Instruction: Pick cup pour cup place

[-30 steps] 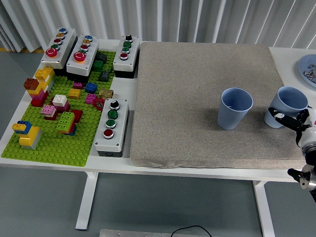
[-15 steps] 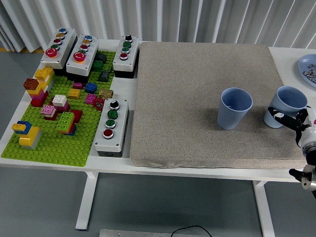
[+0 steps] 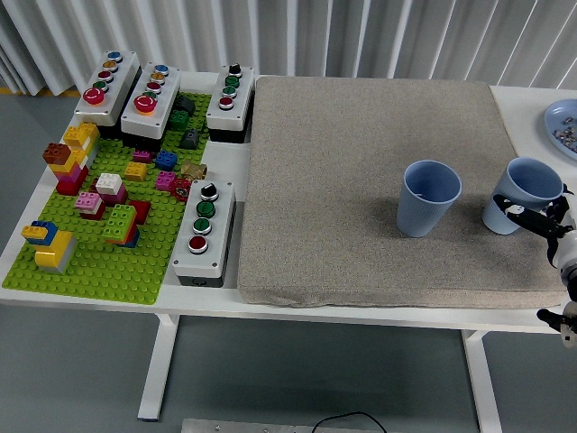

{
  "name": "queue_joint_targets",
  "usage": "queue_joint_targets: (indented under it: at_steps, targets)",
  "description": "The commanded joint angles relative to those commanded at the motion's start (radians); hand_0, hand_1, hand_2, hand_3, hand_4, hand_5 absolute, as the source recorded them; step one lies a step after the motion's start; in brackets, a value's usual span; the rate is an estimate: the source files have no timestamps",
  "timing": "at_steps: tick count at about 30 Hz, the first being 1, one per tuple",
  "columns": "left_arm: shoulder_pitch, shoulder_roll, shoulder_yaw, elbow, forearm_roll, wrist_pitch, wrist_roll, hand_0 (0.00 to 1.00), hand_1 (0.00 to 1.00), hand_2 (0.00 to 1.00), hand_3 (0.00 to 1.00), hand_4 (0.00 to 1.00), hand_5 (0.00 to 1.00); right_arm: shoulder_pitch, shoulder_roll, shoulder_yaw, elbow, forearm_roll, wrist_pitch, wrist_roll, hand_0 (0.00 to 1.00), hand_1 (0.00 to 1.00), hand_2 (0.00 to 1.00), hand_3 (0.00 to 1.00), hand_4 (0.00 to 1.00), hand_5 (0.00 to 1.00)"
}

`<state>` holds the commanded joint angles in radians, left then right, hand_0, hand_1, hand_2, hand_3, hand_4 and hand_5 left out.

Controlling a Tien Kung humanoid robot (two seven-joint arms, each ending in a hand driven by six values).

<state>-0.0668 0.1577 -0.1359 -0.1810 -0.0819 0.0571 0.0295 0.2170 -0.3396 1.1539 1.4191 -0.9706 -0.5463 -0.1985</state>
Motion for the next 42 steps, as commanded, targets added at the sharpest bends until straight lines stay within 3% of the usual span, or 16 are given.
queue_joint_targets:
  at_steps: [42]
  targets:
    - [0.006,0.004,-0.001,0.001,-0.001,-0.002,0.002,0.747,0.732,0.801,0.669,0.518,0.934,-0.060,-0.066,0.026,0.095,-0.034,0.028,-0.055,0.887,0.842,0.941,0.947,0.899,0.313]
